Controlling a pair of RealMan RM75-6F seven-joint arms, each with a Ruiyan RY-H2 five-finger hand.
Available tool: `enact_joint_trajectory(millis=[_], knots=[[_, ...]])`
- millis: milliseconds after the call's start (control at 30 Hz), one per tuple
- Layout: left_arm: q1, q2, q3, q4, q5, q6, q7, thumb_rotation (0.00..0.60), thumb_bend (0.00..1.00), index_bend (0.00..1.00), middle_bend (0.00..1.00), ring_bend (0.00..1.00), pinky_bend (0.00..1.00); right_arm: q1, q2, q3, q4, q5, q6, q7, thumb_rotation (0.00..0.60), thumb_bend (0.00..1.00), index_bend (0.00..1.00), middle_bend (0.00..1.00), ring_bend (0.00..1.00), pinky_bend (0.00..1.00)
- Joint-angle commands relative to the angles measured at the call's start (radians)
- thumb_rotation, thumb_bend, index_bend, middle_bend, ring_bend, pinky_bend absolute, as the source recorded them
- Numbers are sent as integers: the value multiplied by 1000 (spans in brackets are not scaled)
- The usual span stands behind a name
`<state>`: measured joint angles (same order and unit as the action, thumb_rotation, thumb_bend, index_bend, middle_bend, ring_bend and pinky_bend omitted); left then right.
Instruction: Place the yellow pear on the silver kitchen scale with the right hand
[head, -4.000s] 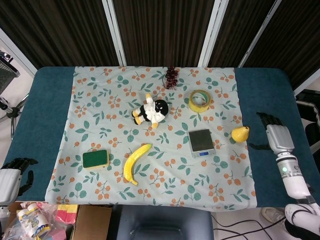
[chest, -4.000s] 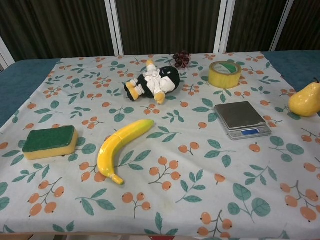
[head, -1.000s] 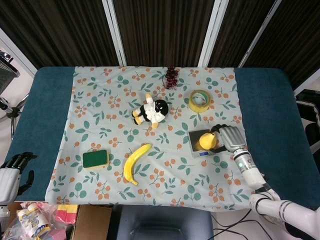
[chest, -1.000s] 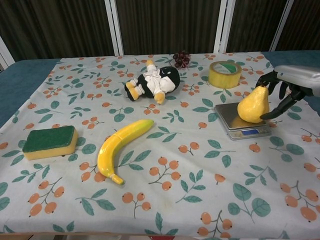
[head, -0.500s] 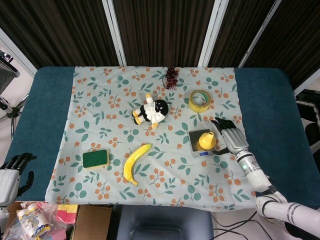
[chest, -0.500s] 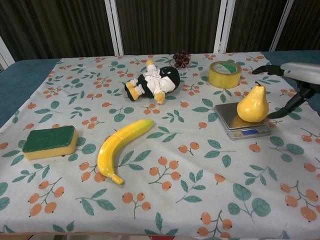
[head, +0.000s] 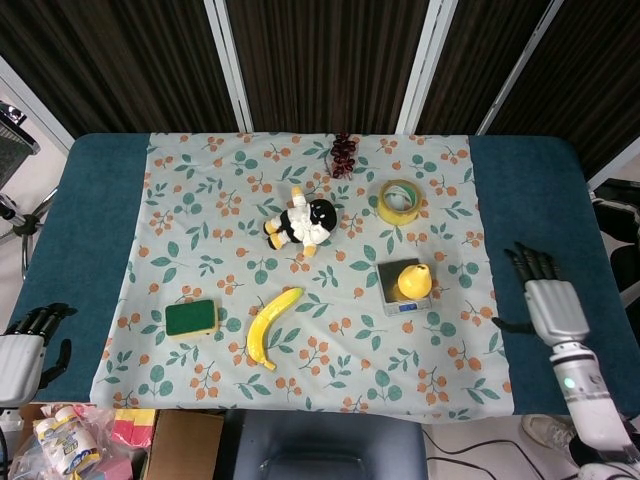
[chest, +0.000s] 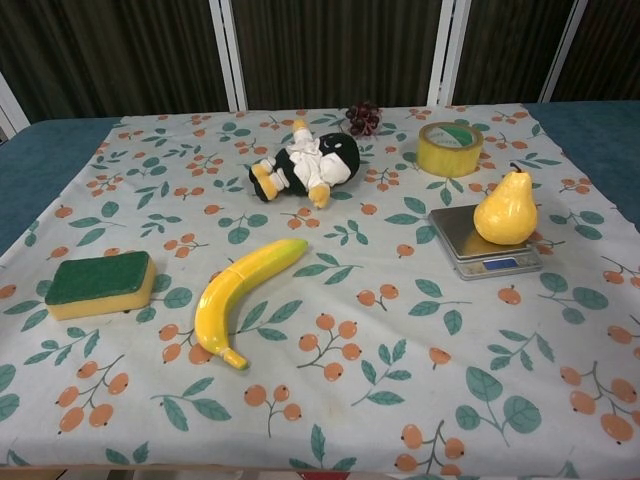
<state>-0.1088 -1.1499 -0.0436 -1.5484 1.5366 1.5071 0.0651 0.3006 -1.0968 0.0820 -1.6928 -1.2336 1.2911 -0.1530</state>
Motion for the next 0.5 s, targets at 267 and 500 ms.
enact_joint_trajectory(millis=[267,500], knots=[[-3,-2,2,-5,0,-5,19,600,522,275,233,243,447,-139,40,-13,-3,52,109,-10,600,262,20,33,0,134],[0,-1,5,-3,3,0,9,600,520,274,232,243,447,-152,34,-21,-6,14,118,-29,600,262,20,33,0,134]])
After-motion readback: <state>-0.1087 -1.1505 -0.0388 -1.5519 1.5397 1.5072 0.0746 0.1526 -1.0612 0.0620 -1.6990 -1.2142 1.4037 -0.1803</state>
